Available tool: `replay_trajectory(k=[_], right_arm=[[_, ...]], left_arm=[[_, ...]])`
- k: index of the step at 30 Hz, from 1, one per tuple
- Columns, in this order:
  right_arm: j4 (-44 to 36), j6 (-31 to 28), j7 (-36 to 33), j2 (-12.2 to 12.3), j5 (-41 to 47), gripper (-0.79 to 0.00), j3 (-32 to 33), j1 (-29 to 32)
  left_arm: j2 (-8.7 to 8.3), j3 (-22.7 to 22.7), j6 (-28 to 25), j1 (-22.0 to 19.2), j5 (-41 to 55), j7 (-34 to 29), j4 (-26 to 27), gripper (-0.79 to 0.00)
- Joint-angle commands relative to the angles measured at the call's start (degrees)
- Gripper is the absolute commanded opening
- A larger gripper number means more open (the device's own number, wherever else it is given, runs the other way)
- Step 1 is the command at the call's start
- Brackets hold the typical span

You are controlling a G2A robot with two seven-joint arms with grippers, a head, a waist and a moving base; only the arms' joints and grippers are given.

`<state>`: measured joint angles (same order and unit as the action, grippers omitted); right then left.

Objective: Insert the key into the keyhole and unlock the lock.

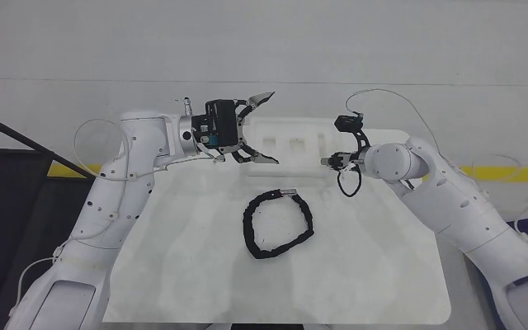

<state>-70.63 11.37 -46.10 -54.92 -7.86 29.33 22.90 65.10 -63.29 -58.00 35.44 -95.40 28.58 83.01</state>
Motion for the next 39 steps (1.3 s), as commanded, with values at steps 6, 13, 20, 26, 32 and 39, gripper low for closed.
replay_trajectory(k=[6, 13, 20, 26, 32, 39], right_arm=[[1.1, -1.3, -1.0, -0.6, -2.0, -0.514, 0.8, 0.5], [2.1, -2.1, -1.9, -1.2, -3.6, -0.517, 1.5, 1.1], [2.8, -2.8, -2.4, -1.9, -4.7, -0.560, 2.1, 1.5], [3.4, -3.2, -3.2, -2.6, -5.7, -0.659, 2.7, 1.7], [4.3, -3.5, -3.8, -3.1, -6.5, -0.785, 3.4, 1.8], [4.7, -4.6, -4.3, -3.5, -7.3, -0.785, 5.1, 1.7]], left_arm=[[0.00, 0.0, 0.0, 0.0, 0.0, 0.0, 0.0, 0.000], [0.00, 0.0, 0.0, 0.0, 0.0, 0.0, 0.0, 0.000], [0.00, 0.0, 0.0, 0.0, 0.0, 0.0, 0.0, 0.000], [0.00, 0.0, 0.0, 0.0, 0.0, 0.0, 0.0, 0.000], [0.00, 0.0, 0.0, 0.0, 0.0, 0.0, 0.0, 0.000], [0.00, 0.0, 0.0, 0.0, 0.0, 0.0, 0.0, 0.000]])
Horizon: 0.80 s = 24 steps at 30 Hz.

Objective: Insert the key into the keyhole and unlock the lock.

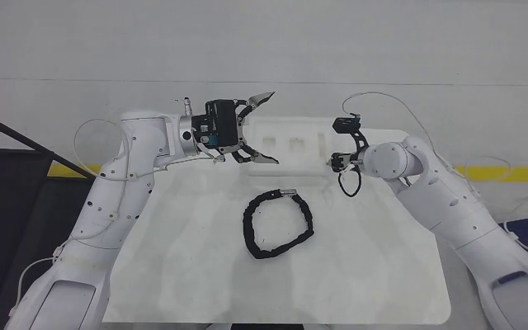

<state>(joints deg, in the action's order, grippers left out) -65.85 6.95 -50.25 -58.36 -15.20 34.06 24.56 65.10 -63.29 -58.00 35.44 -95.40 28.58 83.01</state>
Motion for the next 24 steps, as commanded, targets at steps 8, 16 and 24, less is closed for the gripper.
replay_trajectory(k=[8, 16, 24], right_arm=[[-2.0, -1.9, -2.3, 0.8, -0.3, -0.785, 3.6, 1.1], [-6.2, -3.8, -3.2, 3.1, 0.4, -0.785, 10.2, 4.1], [-15.6, -8.3, -4.9, 6.2, 7.8, -0.785, 21.4, 10.2]], left_arm=[[0.00, 0.0, 0.0, 0.0, 0.0, 0.0, 0.0, 0.000], [0.00, 0.0, 0.0, 0.0, 0.0, 0.0, 0.0, 0.000], [0.00, 0.0, 0.0, 0.0, 0.0, 0.0, 0.0, 0.000]])
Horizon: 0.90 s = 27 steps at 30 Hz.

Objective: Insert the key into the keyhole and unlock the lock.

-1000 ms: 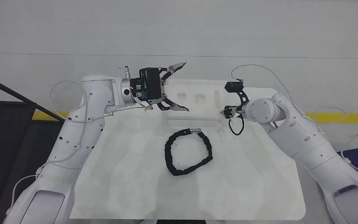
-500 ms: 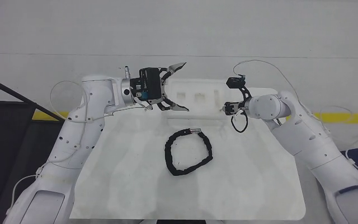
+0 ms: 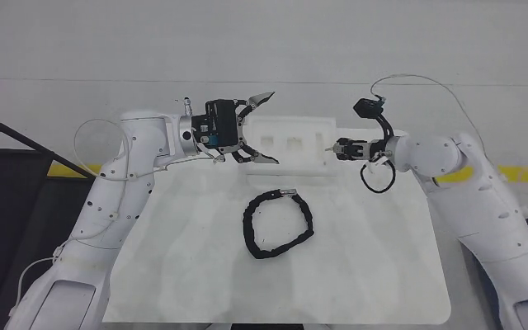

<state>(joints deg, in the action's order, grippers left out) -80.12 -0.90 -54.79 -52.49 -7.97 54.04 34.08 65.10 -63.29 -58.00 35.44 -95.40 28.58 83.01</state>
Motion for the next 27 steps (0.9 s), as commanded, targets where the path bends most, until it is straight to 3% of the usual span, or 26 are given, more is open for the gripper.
replay_trajectory(k=[1, 9, 15, 27], right_arm=[[-2.8, -1.2, -1.0, 0.7, 1.6, -0.785, 2.8, 1.6], [-13.0, -9.2, -6.4, 3.1, 13.2, -0.785, 13.3, 9.0], [-16.3, -14.0, -9.7, 4.2, 20.4, -0.785, 19.3, 12.7], [-15.8, -19.4, -12.8, 4.6, 28.7, -0.785, 22.9, 14.0]], left_arm=[[0.00, 0.0, 0.0, 0.0, 0.0, 0.0, 0.0, 0.000], [0.00, 0.0, 0.0, 0.0, 0.0, 0.0, 0.0, 0.000], [0.00, 0.0, 0.0, 0.0, 0.0, 0.0, 0.0, 0.000], [0.00, 0.0, 0.0, 0.0, 0.0, 0.0, 0.0, 0.000]])
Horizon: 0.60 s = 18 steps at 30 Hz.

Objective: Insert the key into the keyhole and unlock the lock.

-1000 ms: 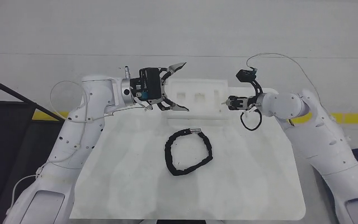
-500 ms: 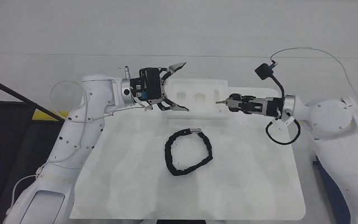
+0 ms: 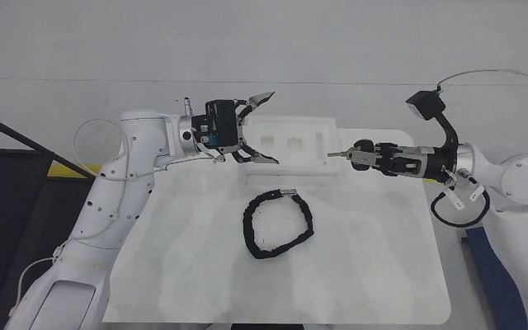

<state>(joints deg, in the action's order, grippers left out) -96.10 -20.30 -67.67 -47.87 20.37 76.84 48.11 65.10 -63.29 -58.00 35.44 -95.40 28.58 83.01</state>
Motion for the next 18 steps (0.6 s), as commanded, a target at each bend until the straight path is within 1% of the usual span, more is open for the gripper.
replay_trajectory(k=[1, 12, 14, 16, 18], right_arm=[[0.3, 0.0, 0.1, 0.0, 0.8, -0.785, 0.2, -0.1], [0.5, 0.3, 0.2, 0.0, 1.0, -0.785, 0.4, -0.2], [0.5, 0.3, 0.2, 0.0, 1.0, -0.785, 0.4, -0.2], [0.5, 0.3, 0.2, 0.0, 1.0, -0.785, 0.4, -0.2], [0.5, 0.3, 0.2, 0.0, 1.0, -0.785, 0.4, -0.2]], left_arm=[[0.00, 0.0, 0.0, 0.0, 0.0, 0.0, 0.0, 0.000], [0.00, 0.0, 0.3, 0.2, 0.0, -0.2, 0.1, 0.000], [-0.07, 0.2, 0.5, 0.8, -0.1, -2.5, 0.2, 0.000], [-0.25, 0.8, 0.0, 1.1, -0.5, -6.6, -0.4, 0.000], [-0.37, 2.5, 0.0, 1.2, 0.9, -9.7, -0.9, 0.000]])
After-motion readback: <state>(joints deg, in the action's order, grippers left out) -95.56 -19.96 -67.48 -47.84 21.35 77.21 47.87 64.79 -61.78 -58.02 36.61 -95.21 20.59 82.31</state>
